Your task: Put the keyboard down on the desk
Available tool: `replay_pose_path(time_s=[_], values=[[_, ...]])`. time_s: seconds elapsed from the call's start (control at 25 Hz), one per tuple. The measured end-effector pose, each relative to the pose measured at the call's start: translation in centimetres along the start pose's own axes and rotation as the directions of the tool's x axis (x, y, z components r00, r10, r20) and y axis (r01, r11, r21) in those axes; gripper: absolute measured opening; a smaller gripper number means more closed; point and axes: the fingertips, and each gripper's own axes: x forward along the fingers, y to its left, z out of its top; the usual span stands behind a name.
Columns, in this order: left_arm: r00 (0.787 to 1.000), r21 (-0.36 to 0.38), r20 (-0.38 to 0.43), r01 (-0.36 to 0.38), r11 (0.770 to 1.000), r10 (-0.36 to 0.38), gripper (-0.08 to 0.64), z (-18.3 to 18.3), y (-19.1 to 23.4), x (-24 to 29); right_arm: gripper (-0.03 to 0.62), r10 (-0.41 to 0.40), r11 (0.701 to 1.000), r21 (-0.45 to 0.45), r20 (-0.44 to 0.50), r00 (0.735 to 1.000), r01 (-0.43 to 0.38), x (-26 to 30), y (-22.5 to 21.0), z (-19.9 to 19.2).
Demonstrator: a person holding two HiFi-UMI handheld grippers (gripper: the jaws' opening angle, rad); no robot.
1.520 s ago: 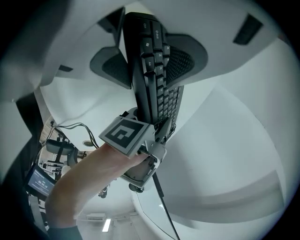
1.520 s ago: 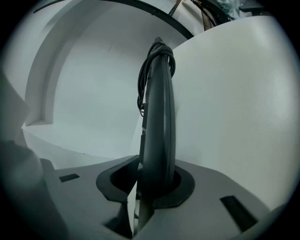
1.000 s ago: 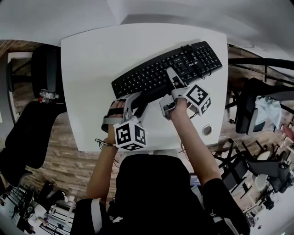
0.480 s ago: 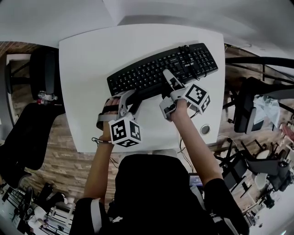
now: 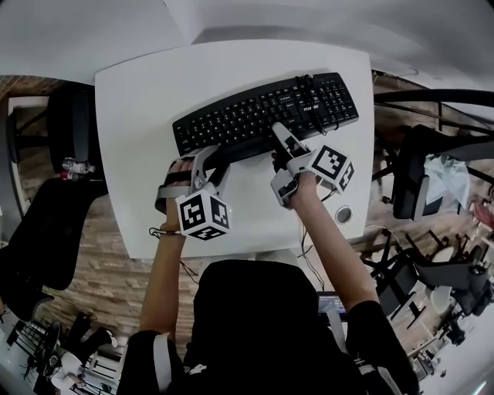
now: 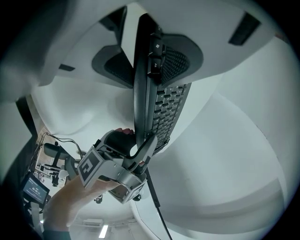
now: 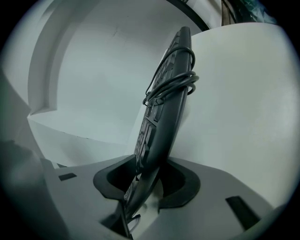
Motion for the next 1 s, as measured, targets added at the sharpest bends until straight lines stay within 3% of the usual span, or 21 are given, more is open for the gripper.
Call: replay_pose_path(time_s=[0.24, 0.48, 1.0], values=[[1.0, 0.032, -0.024, -0.008, 0.999, 0.009, 0.19, -0.8, 0.4, 0.7, 0.176, -0.004, 1.0, -0.005, -0.013, 1.0, 0.004, -0.8, -0.9, -0.7], [0.999, -0.003, -0.053, -0.004, 1.0, 0.004, 0.195, -1.9, 1.3, 1.9, 0.169, -0.04, 0.999, 0.013, -0.031, 0.999, 0.041, -1.5, -2.3, -1.7], [0.993, 0.034, -0.114, -0.033, 0.999, 0.036, 0.195, -3.3, 3.1, 3.2, 0.152, -0.041, 0.999, 0.015, -0.047, 0.998, 0.042, -2.2, -3.6, -1.9]])
